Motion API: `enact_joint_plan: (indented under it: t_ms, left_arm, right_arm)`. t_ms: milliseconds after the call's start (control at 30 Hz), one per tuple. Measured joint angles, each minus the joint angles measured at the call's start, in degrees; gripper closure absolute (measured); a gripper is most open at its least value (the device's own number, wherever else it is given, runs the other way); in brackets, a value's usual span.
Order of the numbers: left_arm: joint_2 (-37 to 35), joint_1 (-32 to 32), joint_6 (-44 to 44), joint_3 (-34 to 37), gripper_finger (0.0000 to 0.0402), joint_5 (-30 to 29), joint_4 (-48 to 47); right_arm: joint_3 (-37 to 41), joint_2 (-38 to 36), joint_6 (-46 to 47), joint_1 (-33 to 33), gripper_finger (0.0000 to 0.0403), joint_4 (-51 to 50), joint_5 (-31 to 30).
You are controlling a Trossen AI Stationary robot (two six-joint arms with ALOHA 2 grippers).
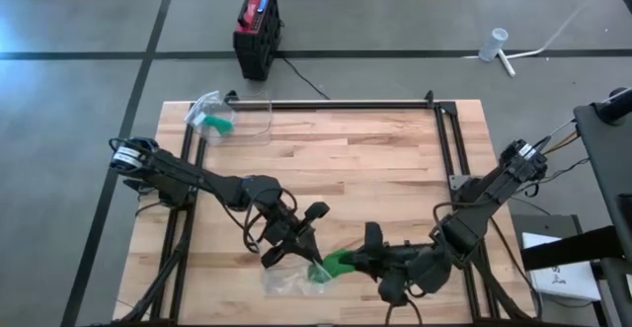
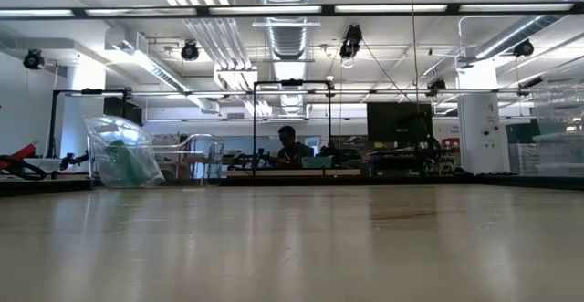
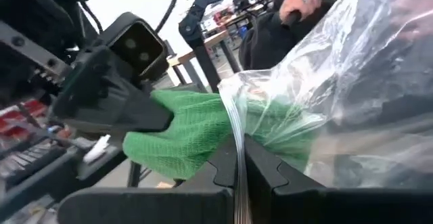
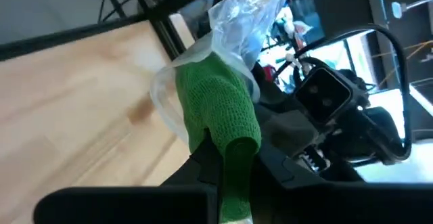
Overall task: Roll bandage
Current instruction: Put the green rolled bandage into the transparent zip bag
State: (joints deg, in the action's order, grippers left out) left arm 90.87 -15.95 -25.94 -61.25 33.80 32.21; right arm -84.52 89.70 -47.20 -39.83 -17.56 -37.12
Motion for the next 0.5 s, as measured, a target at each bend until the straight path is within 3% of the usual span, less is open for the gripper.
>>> enact_joint_plan:
  t_ms: [67,200,333,500]
  left_arm:
    - [0.0,-0.1,-2.6,0.0,0.0401,-0.3,0.0]
    - [-0.5,-0.6,-13.1,0.0,0.0401,-4.9,-2.3]
    - [-2.8,-1.5,-20.1,0.0,0.0401,-13.1,-7.4]
    - [-5.4,-3.7,-24.9,0.0,0.0401,-22.4,-7.9]
  right_arm:
    - [0.0,0.0,0.3,0.5,0.0374,-0.1,2.1]
    - [0.1,0.0,2.5,1.1,0.0374,-0.4,12.9]
    - [0.1,0.1,3.1,1.2,0.0374,-4.6,8.1]
    - [0.1,0.0,3.5,2.0,0.0374,-6.5,-4.7]
